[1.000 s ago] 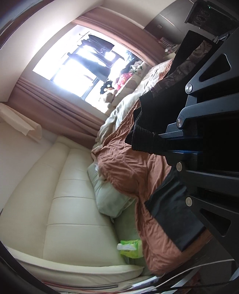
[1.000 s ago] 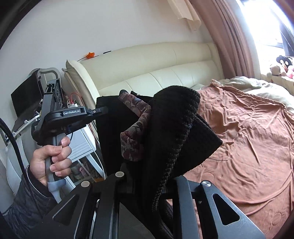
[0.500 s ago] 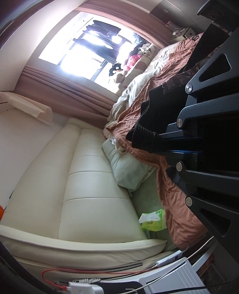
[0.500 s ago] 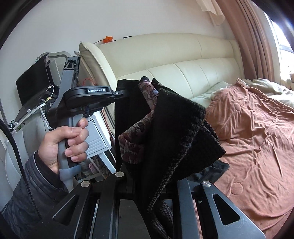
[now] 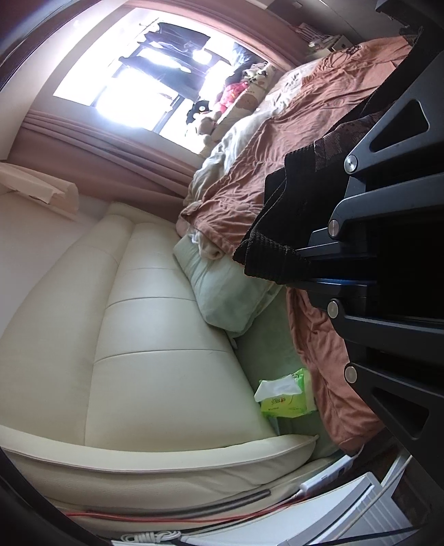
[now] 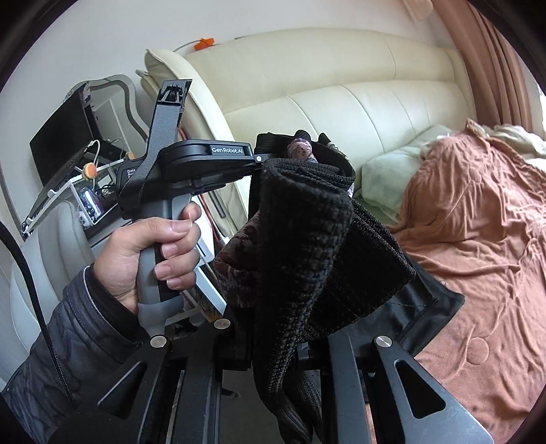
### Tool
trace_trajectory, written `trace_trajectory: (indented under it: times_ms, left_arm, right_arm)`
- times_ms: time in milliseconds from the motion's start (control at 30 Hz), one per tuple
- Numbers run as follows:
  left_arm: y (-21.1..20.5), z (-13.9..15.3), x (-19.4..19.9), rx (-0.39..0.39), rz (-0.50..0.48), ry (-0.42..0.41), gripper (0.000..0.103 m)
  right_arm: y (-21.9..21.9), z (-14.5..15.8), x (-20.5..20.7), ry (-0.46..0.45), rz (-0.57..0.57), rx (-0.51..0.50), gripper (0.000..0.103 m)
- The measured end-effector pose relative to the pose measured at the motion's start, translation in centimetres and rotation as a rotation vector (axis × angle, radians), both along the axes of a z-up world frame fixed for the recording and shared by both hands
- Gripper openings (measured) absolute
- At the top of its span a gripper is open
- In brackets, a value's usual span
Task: Fold small clothes
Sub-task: 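Lift the black shirt bundle with both grippers and carry it toward the headboard, then lower the shirt bundle onto the bed and open both grippers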
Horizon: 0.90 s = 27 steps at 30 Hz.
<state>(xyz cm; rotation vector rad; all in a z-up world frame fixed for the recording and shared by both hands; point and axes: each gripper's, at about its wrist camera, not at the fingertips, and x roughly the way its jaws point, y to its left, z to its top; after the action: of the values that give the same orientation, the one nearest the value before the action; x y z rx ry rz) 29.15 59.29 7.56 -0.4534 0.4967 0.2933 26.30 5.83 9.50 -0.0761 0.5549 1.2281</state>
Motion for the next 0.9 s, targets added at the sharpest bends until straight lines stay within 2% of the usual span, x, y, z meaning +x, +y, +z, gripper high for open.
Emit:
trace_trajectory:
  times_ms: [233, 533, 767, 900]
  left_arm:
    - [1.0, -3.8, 4.8, -0.012, 0.026, 0.064, 0.007]
    - [1.1, -7.1, 11.9, 0.008, 0.024, 0.139, 0.007]
    - [1.6, -10.9, 17.2, 0.02, 0.031, 0.245, 0.007]
    - [1.9, -14.1, 19.8, 0.01, 0.031, 0.295, 0.007]
  right_arm:
    - [0.2, -2.6, 7.4, 0.038, -0.026, -0.066, 0.012]
    - [-0.3, -3.9, 14.9, 0.11, -0.045, -0.073, 0.012]
    - [3.4, -6.8, 18.7, 0.203, -0.075, -0.086, 0.013]
    - [4.4, -9.9, 21.7, 0.254, -0.118, -0.118, 0.016]
